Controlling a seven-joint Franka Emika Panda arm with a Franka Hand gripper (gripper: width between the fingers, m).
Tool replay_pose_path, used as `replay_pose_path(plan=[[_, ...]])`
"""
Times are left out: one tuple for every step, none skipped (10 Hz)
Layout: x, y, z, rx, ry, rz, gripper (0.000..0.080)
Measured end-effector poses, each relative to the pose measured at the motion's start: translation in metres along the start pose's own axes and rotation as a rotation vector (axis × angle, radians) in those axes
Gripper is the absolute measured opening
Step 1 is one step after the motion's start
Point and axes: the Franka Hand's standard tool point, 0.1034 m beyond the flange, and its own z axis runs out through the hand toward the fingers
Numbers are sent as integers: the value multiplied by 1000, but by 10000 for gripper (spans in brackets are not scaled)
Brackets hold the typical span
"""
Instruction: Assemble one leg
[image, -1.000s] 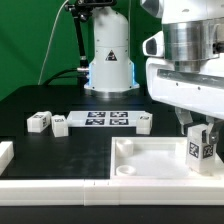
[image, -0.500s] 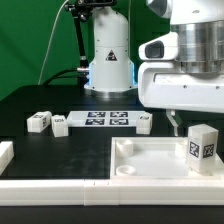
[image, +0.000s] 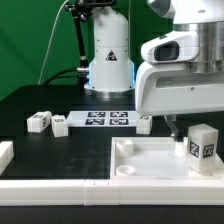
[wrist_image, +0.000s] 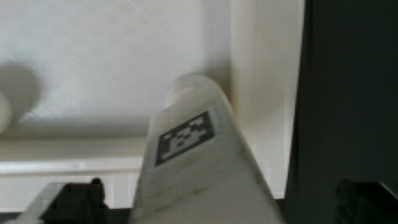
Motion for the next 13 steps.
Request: replay_pose_path(plan=[[0,2,0,-1,0,-127,649],[1,2,0,-1,3,-220,649],[1,2,0,-1,3,-253,649],[1,2,0,0,3,-249,636],[1,2,0,0,3,-249,636],[1,2,0,0,3,-249,463],[1,2,0,0,3,-249,285],[1,2,0,0,3,-238,291],[1,1,0,0,3,-231,291],[1,2,0,0,3,-134,291],[0,3,0,-1,2,1,291],[-1,4,0,-4,0,175,291],[-1,6,0,4,-3,323,291]])
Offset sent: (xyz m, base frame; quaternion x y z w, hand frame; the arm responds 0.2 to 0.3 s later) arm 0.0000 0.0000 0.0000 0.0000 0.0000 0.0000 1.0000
